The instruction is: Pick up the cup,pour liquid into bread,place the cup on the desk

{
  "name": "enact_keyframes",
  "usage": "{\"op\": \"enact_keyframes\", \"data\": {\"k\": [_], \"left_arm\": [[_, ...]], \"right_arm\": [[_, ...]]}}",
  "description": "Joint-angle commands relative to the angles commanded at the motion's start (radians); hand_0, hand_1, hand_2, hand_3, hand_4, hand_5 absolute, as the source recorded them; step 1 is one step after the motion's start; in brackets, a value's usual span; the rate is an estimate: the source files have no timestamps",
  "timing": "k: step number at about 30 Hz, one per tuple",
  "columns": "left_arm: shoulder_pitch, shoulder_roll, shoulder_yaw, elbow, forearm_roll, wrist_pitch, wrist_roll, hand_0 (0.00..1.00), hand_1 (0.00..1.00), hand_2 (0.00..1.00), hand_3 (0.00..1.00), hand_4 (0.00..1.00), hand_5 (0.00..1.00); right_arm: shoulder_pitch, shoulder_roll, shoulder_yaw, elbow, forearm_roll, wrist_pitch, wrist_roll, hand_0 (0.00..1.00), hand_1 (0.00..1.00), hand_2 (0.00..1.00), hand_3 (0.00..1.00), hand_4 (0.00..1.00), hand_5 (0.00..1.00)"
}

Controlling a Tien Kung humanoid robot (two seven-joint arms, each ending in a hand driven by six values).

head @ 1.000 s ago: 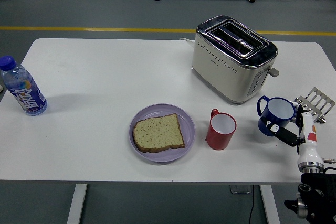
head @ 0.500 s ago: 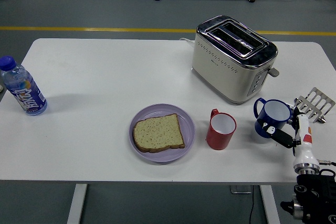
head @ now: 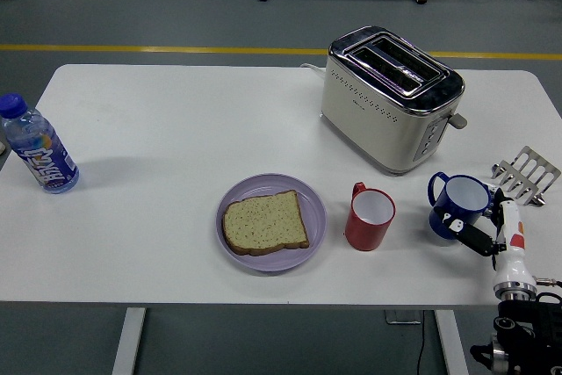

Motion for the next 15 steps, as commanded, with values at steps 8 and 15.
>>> {"op": "enact_keyframes", "data": {"k": [8, 15], "left_arm": [[0.003, 0.000, -0.004, 0.000, 0.009, -0.001, 0.003, 0.680, 0.680, 0.690, 0.542, 0.252, 0.998], [0.002, 0.000, -0.002, -0.001, 0.004, -0.001, 0.001, 0.680, 0.680, 0.689, 0.542, 0.252, 0.998]], "right_arm": [[0.008, 0.002, -0.032, -0.022, 0.012, 0.002, 0.003, 0.398, 0.315, 0.443, 0.453, 0.719, 0.003], [0.021, 0.005, -0.050, -0.038, 0.017, 0.004, 0.004, 0.399, 0.315, 0.442, 0.453, 0.715, 0.008]]}}
